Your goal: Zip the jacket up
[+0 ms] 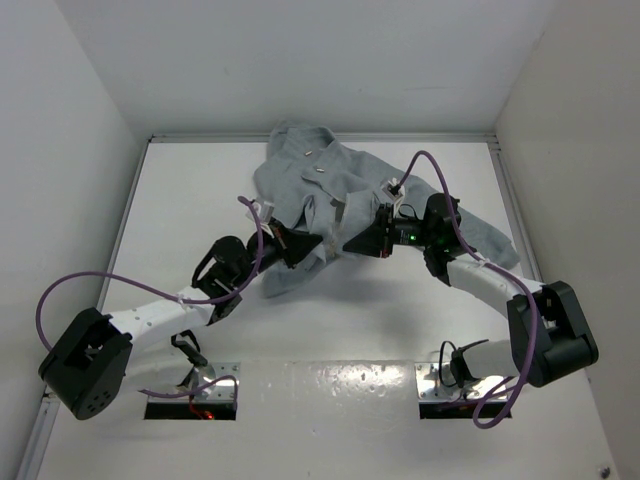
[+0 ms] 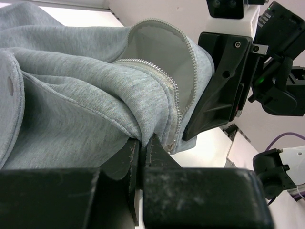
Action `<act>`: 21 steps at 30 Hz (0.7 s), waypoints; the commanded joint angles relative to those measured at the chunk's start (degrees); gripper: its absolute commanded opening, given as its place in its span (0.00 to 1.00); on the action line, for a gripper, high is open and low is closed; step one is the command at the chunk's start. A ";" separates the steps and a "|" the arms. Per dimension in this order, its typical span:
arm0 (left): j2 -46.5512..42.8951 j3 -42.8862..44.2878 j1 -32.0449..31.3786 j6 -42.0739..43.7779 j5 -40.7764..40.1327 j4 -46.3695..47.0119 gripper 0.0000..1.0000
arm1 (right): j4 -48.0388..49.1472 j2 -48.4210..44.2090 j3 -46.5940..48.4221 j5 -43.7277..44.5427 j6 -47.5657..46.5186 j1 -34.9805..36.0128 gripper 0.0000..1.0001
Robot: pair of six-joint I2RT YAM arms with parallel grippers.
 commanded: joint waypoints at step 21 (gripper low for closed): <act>-1.12 4.71 0.91 -1.86 1.29 3.25 0.00 | 4.41 -2.76 0.63 -0.46 -1.14 0.11 0.00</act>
